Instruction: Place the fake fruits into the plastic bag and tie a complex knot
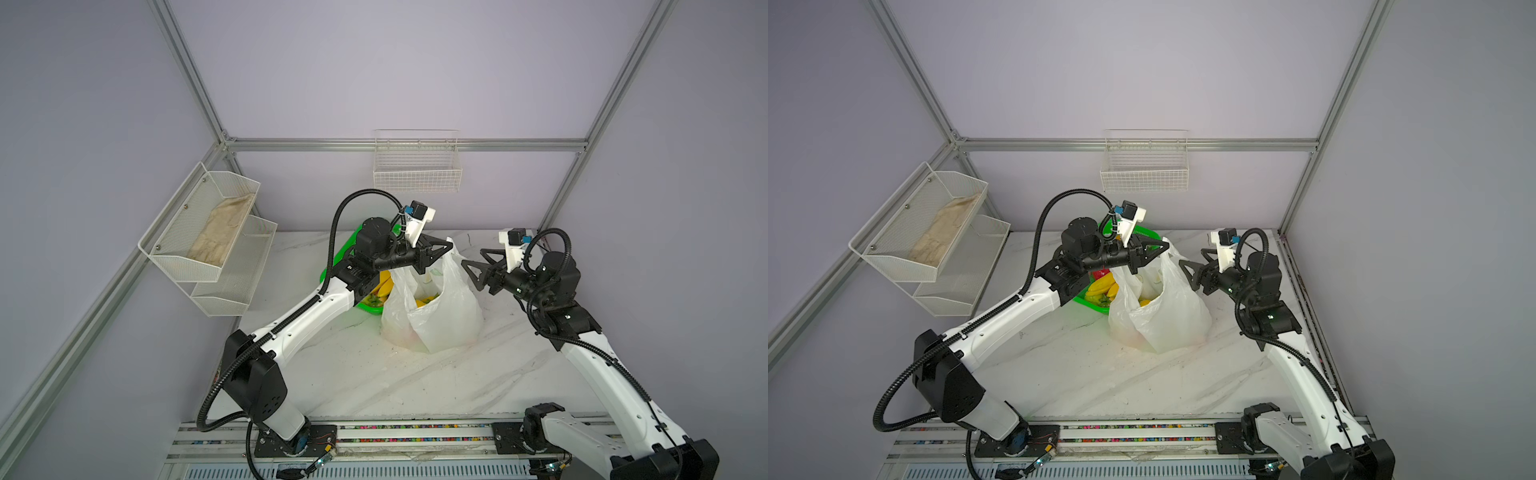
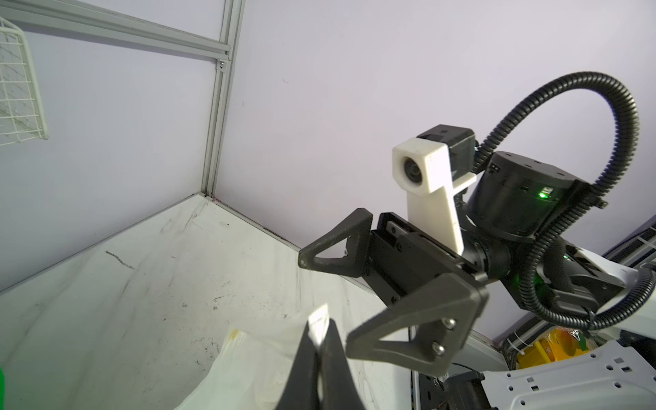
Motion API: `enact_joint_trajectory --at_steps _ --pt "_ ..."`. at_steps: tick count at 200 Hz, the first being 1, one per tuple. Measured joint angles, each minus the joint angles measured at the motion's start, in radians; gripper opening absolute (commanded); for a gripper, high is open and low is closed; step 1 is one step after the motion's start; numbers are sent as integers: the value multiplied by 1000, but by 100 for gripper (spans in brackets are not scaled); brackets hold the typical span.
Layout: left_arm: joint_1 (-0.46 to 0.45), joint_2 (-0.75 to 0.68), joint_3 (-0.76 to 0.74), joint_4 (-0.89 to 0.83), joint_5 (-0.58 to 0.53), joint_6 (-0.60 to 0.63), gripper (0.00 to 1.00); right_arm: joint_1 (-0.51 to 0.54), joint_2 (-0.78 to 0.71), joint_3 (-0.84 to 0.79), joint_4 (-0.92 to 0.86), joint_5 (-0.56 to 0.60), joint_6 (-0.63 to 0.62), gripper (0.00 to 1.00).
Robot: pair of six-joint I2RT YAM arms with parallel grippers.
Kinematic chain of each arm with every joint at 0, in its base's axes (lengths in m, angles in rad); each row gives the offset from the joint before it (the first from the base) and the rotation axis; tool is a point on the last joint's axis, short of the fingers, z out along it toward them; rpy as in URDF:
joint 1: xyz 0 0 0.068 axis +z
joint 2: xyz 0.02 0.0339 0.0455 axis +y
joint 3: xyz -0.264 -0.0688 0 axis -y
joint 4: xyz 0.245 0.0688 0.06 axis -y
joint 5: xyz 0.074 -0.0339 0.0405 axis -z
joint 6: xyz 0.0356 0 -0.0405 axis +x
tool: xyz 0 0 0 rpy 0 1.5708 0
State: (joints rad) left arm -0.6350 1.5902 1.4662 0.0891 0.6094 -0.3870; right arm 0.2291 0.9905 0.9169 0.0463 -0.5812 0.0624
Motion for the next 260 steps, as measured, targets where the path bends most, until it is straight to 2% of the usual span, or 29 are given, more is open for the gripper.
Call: enact_joint_trajectory --at_steps 27,76,115,149,196,232,260 --pt "0 -5 -8 8 0 -14 0 2 -44 -34 26 -10 0 97" --pt "0 -14 -9 31 10 -25 0 26 -5 -58 149 -27 -26 97" --pt "2 -16 -10 33 23 -26 0 29 95 -58 255 -134 -27 97" --pt "11 -21 -21 47 31 -32 0 29 121 -58 295 -222 -28 97" --pt "13 -31 -33 59 42 -45 0 36 170 -58 333 -283 -38 97" --pt "14 -35 -34 61 43 -49 0 61 187 -58 335 -306 -60 87" --pt "14 -43 -39 68 42 -60 0 87 179 -71 346 -301 -68 72"
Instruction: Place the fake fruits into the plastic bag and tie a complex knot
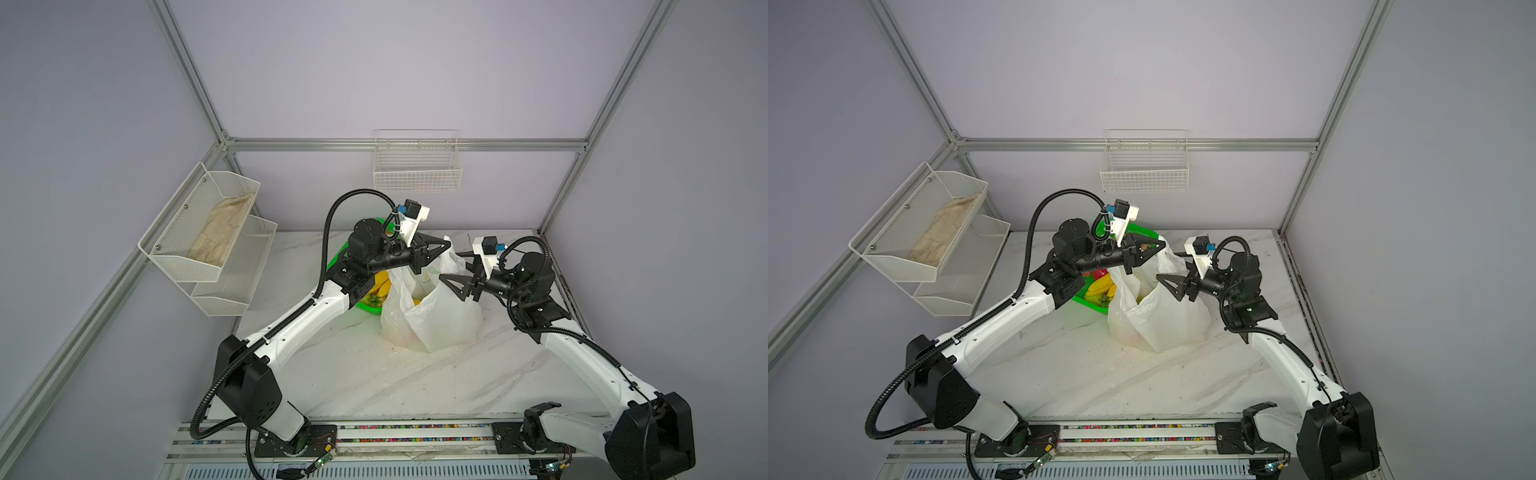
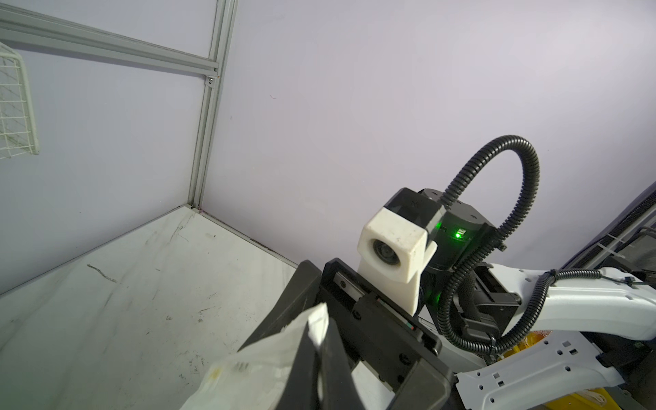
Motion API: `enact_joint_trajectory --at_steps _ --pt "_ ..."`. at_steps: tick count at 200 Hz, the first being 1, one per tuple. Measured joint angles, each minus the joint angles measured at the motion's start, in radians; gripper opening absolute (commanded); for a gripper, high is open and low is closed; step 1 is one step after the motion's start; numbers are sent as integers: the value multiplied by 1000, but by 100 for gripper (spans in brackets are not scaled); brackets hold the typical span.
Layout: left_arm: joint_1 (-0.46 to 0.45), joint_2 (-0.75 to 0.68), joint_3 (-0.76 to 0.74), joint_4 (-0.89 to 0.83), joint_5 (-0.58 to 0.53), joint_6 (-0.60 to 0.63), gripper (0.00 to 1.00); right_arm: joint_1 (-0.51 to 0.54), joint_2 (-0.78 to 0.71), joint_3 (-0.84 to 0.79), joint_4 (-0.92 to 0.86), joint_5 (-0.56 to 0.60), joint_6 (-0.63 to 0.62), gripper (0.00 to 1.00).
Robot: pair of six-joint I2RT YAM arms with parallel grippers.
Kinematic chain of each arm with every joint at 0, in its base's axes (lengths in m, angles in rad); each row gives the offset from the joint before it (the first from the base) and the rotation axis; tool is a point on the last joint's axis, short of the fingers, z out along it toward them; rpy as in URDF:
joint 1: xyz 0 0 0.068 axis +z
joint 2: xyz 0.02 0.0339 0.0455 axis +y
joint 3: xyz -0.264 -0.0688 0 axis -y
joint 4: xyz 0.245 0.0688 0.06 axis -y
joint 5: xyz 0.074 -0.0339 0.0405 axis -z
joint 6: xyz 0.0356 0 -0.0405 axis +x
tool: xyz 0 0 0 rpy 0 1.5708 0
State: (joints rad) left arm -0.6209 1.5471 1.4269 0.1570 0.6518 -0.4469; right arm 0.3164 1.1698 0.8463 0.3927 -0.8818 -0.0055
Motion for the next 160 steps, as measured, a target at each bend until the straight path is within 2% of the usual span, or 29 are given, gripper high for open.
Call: enact_joint_trajectory --at_steps 41,72,85,106,113,160 --pt "0 -2 0 16 -1 -39 0 34 -80 -84 3 46 -9 60" --pt "0 -11 -23 32 -3 -58 0 38 -150 -120 11 82 -6 58" --pt "0 -13 -29 37 -5 -61 0 38 -156 -120 20 103 -6 63" --pt "0 -16 -31 40 -5 -67 0 38 -155 -120 29 161 -5 81" --pt "0 -16 -31 40 -5 -67 0 38 -153 -120 39 178 -2 84" --pt "0 -22 -31 42 -4 -70 0 71 -58 -72 107 261 11 88"
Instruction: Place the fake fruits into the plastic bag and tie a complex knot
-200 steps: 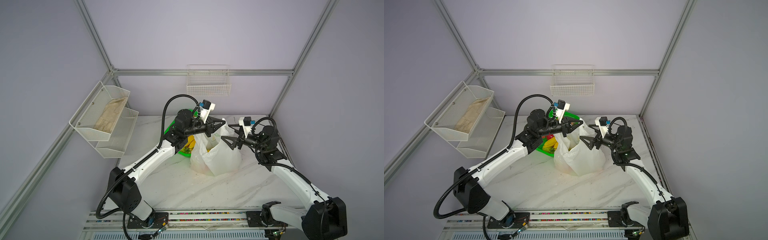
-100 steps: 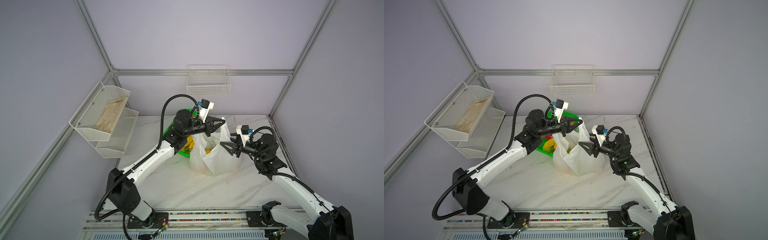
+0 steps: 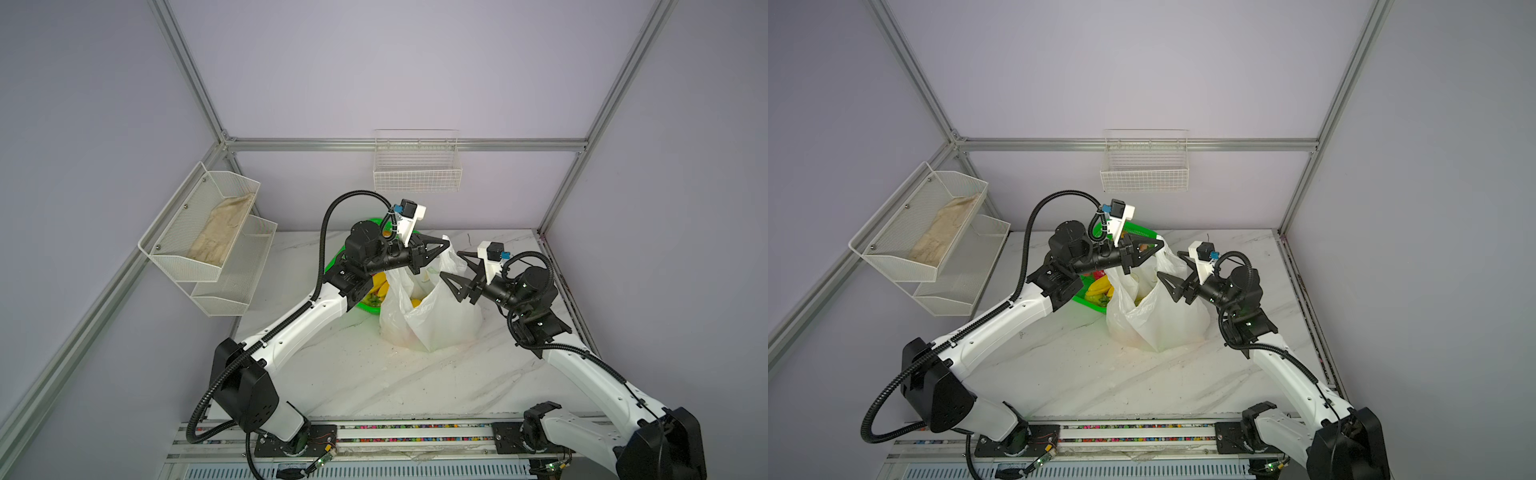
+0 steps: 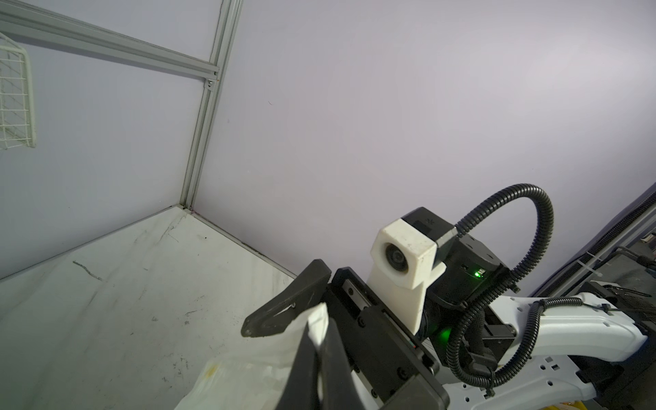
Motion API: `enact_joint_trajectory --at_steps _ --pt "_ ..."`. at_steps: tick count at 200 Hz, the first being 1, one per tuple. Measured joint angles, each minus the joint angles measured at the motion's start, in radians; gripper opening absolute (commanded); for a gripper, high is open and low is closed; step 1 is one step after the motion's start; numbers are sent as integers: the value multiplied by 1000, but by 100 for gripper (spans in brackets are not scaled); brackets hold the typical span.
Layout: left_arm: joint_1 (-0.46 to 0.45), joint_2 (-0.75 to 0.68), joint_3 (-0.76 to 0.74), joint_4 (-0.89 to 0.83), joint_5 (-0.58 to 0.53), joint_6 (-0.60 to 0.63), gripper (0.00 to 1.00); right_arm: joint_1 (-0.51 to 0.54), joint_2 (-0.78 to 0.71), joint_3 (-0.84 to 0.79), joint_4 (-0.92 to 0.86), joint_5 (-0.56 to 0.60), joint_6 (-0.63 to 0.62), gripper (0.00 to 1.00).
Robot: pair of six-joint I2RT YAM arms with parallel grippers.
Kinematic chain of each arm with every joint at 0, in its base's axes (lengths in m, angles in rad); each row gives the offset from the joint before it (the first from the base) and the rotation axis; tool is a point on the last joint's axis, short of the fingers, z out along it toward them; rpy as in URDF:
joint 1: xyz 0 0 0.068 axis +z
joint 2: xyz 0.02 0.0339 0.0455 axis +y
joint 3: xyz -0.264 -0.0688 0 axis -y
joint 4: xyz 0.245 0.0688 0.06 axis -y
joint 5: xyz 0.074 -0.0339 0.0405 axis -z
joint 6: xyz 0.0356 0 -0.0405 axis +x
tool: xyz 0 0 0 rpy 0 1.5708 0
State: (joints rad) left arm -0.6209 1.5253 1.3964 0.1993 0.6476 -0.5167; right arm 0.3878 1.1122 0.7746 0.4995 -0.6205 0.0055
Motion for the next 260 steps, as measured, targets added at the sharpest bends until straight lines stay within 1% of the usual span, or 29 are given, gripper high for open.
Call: enact_joint_trajectory --at_steps 15,23,53,77,97,105,125,133,141,155,174,188,225,243,260 --pt "0 0 0 0 0 0 0 18 43 26 14 14 -14 88" --pt "0 0 0 0 0 0 0 23 58 35 16 16 -23 84" --pt "0 0 0 -1 0 0 0 29 90 51 27 -16 -63 52" --pt "0 0 0 -2 -7 0 0 29 92 40 37 -55 -77 23" --pt "0 -2 -5 -3 -16 -1 0 29 87 -1 64 -73 -68 4" --pt "0 -4 -11 -5 -19 -5 0 29 81 -22 75 -79 -62 0" --pt "-2 -8 -42 4 -24 -28 0 29 56 -66 87 -81 -51 0" --pt "-3 -10 -58 13 -26 -42 0 30 42 -85 88 -79 -47 2" --pt "-6 -11 -72 23 -27 -50 0 30 27 -101 88 -74 -44 6" --pt "-11 -11 -86 36 -32 -67 0 31 8 -118 88 -67 -35 19" --pt "-17 -12 -87 63 -39 -79 0 37 3 -122 94 -36 -21 30" --pt "-18 -14 -87 82 -43 -87 0 47 3 -122 96 11 -16 37" --pt "-24 -16 -87 99 -51 -100 0 87 4 -122 110 180 -6 45" --pt "-28 -16 -87 100 -53 -101 0 109 4 -122 120 267 -4 53" --pt "-30 -16 -87 101 -53 -102 0 135 6 -122 132 350 0 55"
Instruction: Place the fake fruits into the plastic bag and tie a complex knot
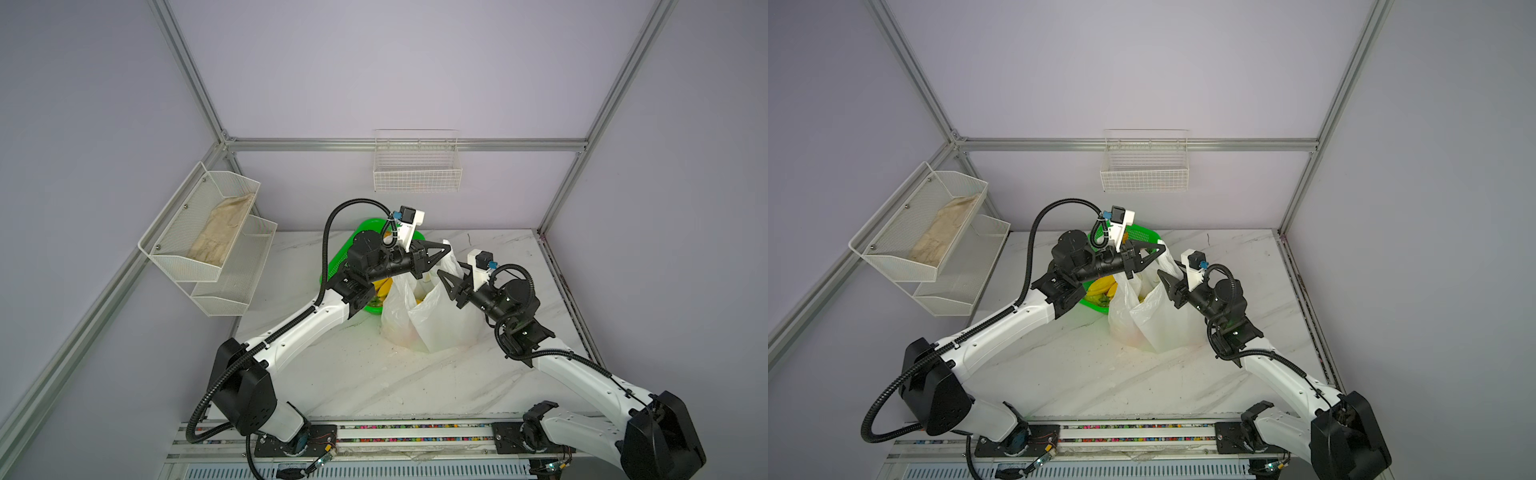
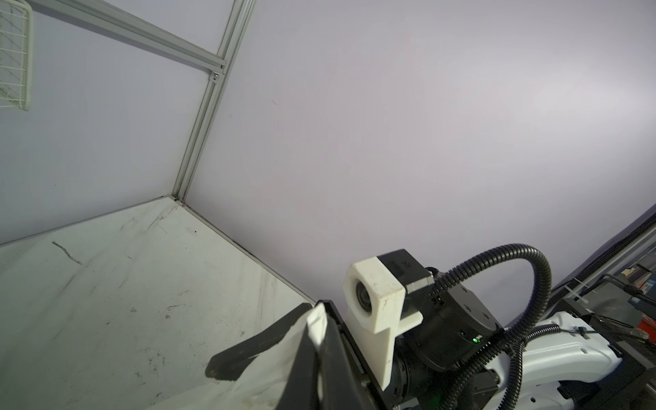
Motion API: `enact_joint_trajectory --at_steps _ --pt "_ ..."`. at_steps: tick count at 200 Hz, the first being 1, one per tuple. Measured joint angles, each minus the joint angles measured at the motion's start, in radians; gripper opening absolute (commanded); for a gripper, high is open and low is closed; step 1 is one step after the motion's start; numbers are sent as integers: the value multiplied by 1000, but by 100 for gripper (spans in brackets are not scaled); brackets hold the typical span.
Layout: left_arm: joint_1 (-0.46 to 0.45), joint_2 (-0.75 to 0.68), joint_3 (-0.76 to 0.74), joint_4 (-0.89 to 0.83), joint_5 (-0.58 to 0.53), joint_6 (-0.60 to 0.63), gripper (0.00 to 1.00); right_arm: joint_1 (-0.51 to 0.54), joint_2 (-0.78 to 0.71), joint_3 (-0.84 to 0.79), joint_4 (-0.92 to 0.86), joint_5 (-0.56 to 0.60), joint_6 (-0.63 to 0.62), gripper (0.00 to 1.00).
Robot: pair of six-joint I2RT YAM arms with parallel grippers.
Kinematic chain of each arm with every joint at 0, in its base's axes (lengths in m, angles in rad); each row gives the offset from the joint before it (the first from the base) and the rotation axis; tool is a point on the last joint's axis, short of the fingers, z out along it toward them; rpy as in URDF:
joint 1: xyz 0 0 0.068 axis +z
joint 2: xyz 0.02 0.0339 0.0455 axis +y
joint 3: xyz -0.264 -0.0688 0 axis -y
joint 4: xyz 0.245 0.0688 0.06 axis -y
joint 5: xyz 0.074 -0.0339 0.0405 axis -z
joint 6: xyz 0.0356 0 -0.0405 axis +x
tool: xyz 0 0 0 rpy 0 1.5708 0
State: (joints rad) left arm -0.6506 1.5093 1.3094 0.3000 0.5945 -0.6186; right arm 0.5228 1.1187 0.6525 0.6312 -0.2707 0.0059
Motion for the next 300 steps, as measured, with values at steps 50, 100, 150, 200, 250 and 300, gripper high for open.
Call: enact_joint_trajectory --at_steps 50,100,150,200,250,300 --pt "0 0 0 6 0 -2 0 79 64 34 39 197 9 63" --pt "0 0 0 7 -1 -3 0 146 154 68 117 443 58 62" --pt "0 0 -13 -2 -24 -8 0 161 247 89 111 639 138 41" --pt "3 0 -16 -41 -31 -8 0 164 237 26 95 682 146 29" --pt "17 0 -16 -55 -30 -6 0 163 132 -48 55 605 86 31" --pt "35 0 -16 -33 -29 -5 0 117 22 -46 -39 351 -32 86"
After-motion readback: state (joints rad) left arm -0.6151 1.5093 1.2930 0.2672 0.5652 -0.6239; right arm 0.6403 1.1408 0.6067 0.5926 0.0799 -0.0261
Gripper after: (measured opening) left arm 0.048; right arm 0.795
